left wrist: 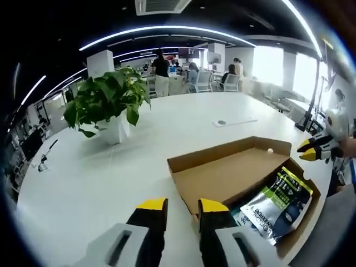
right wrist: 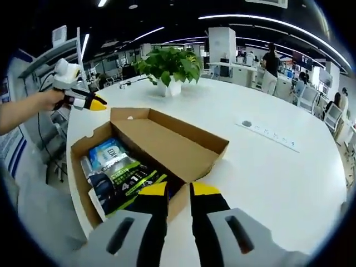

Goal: Operate the shoe box by opening the lid, removing the specified soft item, and placing it in the target area until the item is outside and the box remains undamaged.

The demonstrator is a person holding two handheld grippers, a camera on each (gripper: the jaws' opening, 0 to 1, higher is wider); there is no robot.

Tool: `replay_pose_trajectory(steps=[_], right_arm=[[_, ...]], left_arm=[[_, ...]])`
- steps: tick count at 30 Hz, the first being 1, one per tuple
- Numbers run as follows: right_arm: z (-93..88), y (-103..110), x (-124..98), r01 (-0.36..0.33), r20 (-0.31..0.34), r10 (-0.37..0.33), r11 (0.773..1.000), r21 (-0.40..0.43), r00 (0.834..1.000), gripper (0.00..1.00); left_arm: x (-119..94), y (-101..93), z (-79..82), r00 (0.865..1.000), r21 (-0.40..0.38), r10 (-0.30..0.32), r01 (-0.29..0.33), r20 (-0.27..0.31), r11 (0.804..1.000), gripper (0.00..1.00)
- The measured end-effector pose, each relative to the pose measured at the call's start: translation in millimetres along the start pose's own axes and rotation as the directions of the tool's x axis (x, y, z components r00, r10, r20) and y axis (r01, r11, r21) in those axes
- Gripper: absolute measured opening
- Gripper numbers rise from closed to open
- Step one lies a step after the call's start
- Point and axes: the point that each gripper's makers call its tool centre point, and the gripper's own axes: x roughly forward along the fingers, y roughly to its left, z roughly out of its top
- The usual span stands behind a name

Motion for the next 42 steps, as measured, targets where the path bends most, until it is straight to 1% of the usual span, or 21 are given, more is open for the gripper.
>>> replay_pose_trajectory(steps=[3, 6, 9, 12, 18, 20, 21, 28, 30, 31, 36, 42], right_arm=[[-4.6, 8, -1, -0.022, -0.026, 0.022, 1.0, 0.019, 0.999, 0.16], [-7.7, 13, -2, -0.03, -0.041, 0.03, 0.999, 0.012, 0.999, 0.16], [-11.7, 22, -1, -0.054, -0.066, 0.055, 0.998, 0.01, 0.996, 0.16], [-14.6, 34, 1, -0.094, -0.093, 0.095, 0.995, 0.02, 0.991, 0.17], [-17.3, 49, 8, -0.137, -0.139, 0.135, 0.991, 0.001, 0.981, 0.18], [-18.2, 50, 10, -0.142, -0.151, 0.142, 0.99, 0.009, 0.978, 0.19], [-20.1, 52, 12, -0.147, -0.169, 0.148, 0.989, 0.018, 0.974, 0.19], [-22.4, 53, 22, -0.141, -0.224, 0.139, 0.99, 0.009, 0.965, 0.21], [-22.2, 54, 25, -0.138, -0.242, 0.137, 0.99, 0.015, 0.961, 0.21], [-24.1, 53, 26, -0.128, -0.261, 0.13, 0.991, 0.023, 0.957, 0.22], [-27.6, 53, 32, -0.111, -0.297, 0.119, 0.993, 0.042, 0.948, 0.22], [-36.7, 61, 41, -0.122, -0.352, 0.13, 0.991, 0.045, 0.927, 0.23]], left_arm=[[-5, -6.5, -2.8, 1.0, 0.009, -0.006, 0.006, -0.008, 1.0, 0.23], [-8, -12.6, -6.4, 1.0, 0.009, -0.013, 0.013, -0.014, 1.0, 0.24], [-12, -22.4, -11.2, 0.999, 0.017, -0.026, 0.027, -0.025, 1.0, 0.25], [-14, -31.0, -15.3, 0.999, 0.028, -0.039, 0.04, -0.037, 0.999, 0.26], [-18, -46.7, -23.6, 0.997, 0.043, -0.065, 0.067, -0.052, 0.997, 0.26], [-17, -53.0, -27.7, 0.995, 0.045, -0.079, 0.082, -0.06, 0.996, 0.26], [-17, -55.4, -29.6, 0.994, 0.047, -0.084, 0.087, -0.065, 0.995, 0.26], [-16, -71.2, -43.9, 0.987, 0.041, -0.129, 0.133, -0.091, 0.99, 0.27], [-14, -75.2, -48.9, 0.985, 0.034, -0.141, 0.145, -0.102, 0.989, 0.27], [-14, -76.6, -50.6, 0.984, 0.03, -0.145, 0.149, -0.104, 0.988, 0.27], [-10, -85.9, -59.1, 0.977, 0.01, -0.177, 0.179, -0.121, 0.984, 0.27], [-6, -97.0, -67.4, 0.967, -0.009, -0.213, 0.214, -0.137, 0.977, 0.27]])
